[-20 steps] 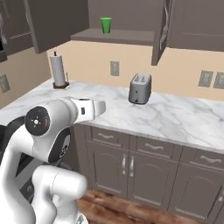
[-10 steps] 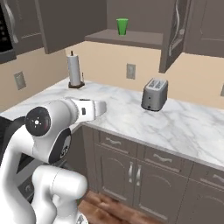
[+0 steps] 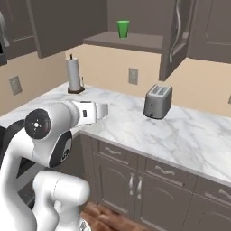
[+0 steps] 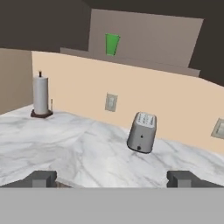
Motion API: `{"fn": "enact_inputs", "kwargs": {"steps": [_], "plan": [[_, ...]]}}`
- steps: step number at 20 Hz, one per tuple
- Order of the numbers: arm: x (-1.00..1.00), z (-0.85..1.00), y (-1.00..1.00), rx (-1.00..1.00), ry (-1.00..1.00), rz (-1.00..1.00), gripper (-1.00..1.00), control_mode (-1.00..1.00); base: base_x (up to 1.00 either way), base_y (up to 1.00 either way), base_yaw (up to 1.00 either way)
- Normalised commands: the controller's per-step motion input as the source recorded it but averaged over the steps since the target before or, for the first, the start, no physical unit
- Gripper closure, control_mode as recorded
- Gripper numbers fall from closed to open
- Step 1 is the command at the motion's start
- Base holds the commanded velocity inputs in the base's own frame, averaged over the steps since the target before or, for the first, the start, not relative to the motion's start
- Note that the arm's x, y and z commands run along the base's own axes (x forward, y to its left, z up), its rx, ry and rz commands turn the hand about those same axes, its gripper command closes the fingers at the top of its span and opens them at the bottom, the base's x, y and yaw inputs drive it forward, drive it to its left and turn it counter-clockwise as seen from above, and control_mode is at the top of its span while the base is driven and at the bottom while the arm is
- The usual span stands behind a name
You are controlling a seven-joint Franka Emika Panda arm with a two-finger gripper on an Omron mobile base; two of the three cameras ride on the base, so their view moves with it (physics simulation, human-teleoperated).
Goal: Open the cabinet directly in front. Then move the liquor and the cup to the dining counter with the candle on it.
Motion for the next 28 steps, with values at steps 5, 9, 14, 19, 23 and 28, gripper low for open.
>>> {"fn": "enact_inputs", "kwargs": {"steps": [5, 9, 14, 19, 23, 28], "plan": [[0.00, 0.00, 0.00, 0.00, 0.00, 0.00, -1.00, 1.00, 0.32, -0.68, -0.20], [0.00, 0.00, 0.00, 0.00, 0.00, 0.00, -1.00, 1.00, 0.22, -0.66, -0.20], [0.00, 0.00, 0.00, 0.00, 0.00, 0.00, -1.00, 1.00, 0.58, 0.22, -0.14], [0.00, 0.00, 0.00, 0.00, 0.00, 0.00, -1.00, 1.00, 0.61, 0.84, -0.23], [0.00, 0.00, 0.00, 0.00, 0.00, 0.00, -1.00, 1.00, 0.54, 1.00, -0.25], [0.00, 0.00, 0.00, 0.00, 0.00, 0.00, -1.00, 1.00, 0.67, 0.77, -0.34]]}}
